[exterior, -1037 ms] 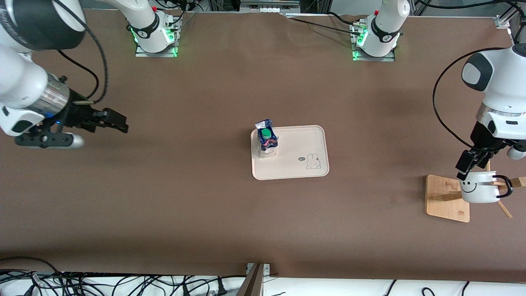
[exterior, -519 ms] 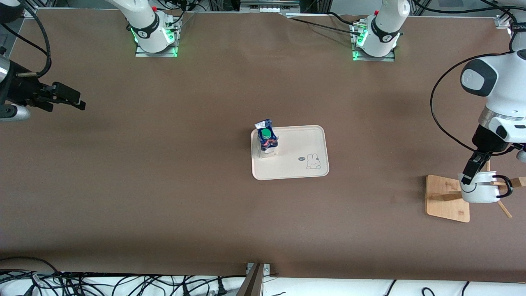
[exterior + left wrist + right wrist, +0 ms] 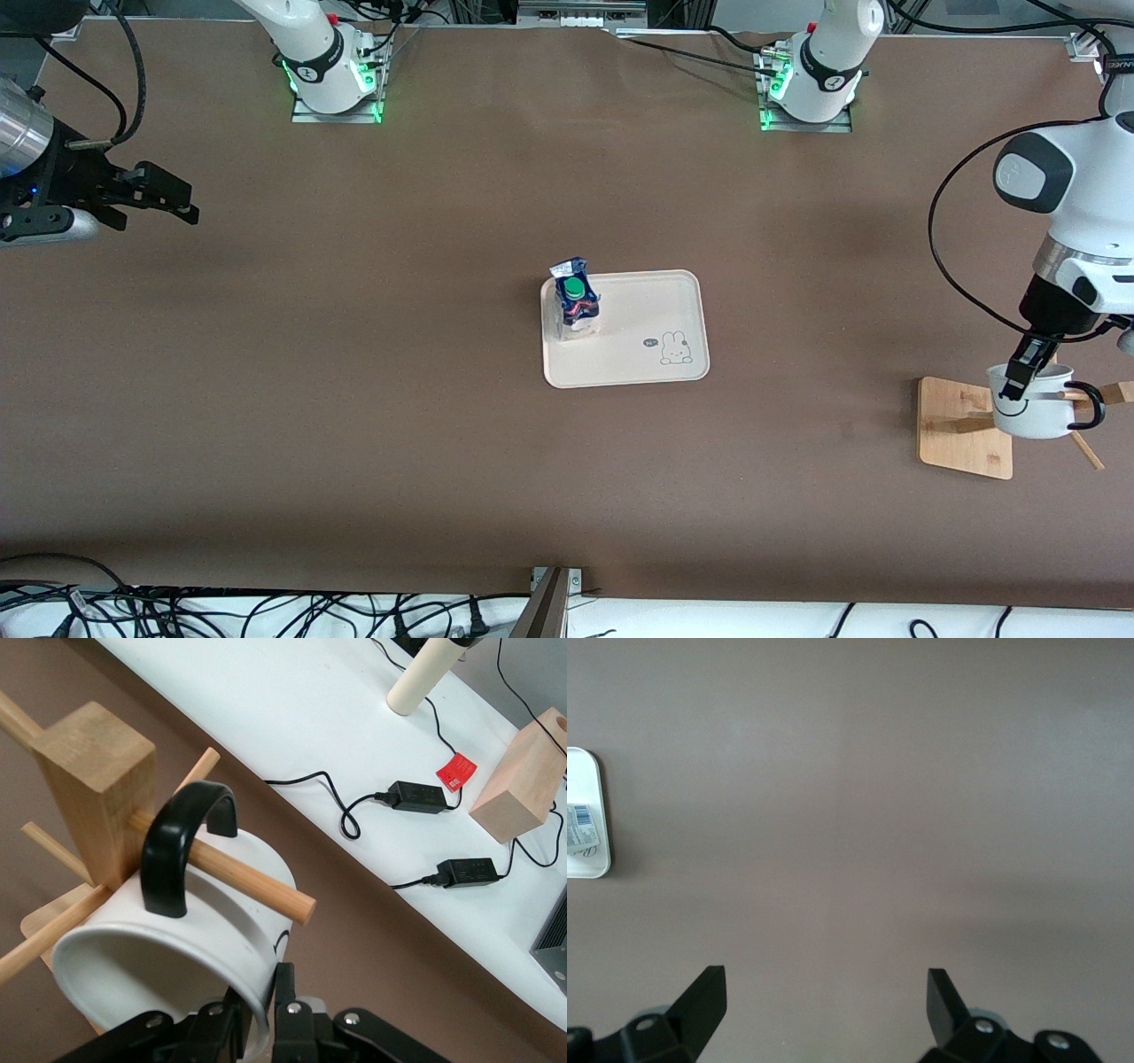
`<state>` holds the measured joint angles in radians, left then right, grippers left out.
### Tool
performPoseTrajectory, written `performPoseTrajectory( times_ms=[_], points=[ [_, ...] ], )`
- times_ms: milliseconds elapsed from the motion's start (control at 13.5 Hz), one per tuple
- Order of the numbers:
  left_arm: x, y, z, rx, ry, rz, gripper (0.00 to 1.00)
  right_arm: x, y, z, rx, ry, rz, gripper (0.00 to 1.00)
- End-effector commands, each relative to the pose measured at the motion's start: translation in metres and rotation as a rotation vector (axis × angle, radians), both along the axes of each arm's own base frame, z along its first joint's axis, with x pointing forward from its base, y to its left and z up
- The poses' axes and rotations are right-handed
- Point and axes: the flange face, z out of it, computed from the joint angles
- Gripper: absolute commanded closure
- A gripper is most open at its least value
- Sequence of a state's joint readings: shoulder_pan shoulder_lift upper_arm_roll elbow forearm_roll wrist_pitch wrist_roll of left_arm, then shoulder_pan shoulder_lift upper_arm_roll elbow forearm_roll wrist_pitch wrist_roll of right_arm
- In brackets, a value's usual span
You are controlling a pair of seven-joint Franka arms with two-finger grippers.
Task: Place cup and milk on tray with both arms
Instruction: 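Grasp the white mug rim with the left gripper while the right gripper retracts, then lift the white mug off the wooden stand with the left gripper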
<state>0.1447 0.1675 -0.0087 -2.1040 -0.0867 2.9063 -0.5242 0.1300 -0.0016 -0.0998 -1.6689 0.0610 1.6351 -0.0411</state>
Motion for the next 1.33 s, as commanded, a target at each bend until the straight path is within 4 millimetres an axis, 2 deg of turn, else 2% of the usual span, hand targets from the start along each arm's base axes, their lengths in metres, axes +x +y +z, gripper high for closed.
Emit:
performPoseTrajectory(
  times_ms=[0, 148, 593, 741, 889, 1037, 1259],
  points=[
    [0.009, -0.009, 0.012, 0.001, -0.024, -0.024, 0.93, 0.002, -0.002, 0.004, -0.043, -0.018, 0.011, 0.00],
    [0.009, -0.022, 0.016, 0.002, -0.012, -0.052, 1.00, 0.003, -0.004, 0.003, -0.062, -0.017, 0.013, 0.00],
    [-0.001, -0.075, 0.045, 0.018, 0.069, -0.180, 1.00, 0.010, 0.000, 0.020, -0.076, -0.056, 0.011, 0.00],
    [0.000, -0.104, 0.065, 0.077, 0.114, -0.264, 1.00, 0.010, -0.003, 0.019, -0.072, -0.048, 0.003, 0.00],
    [0.006, -0.128, 0.101, 0.107, 0.217, -0.320, 1.00, 0.011, -0.002, 0.022, -0.077, -0.061, 0.006, 0.00],
    [0.001, -0.158, 0.129, 0.110, 0.355, -0.375, 1.00, 0.012, -0.003, 0.019, -0.074, -0.055, 0.003, 0.00],
    [-0.021, -0.208, 0.134, 0.119, 0.512, -0.464, 1.00, 0.013, -0.006, 0.019, -0.071, -0.056, -0.005, 0.00]
  ],
)
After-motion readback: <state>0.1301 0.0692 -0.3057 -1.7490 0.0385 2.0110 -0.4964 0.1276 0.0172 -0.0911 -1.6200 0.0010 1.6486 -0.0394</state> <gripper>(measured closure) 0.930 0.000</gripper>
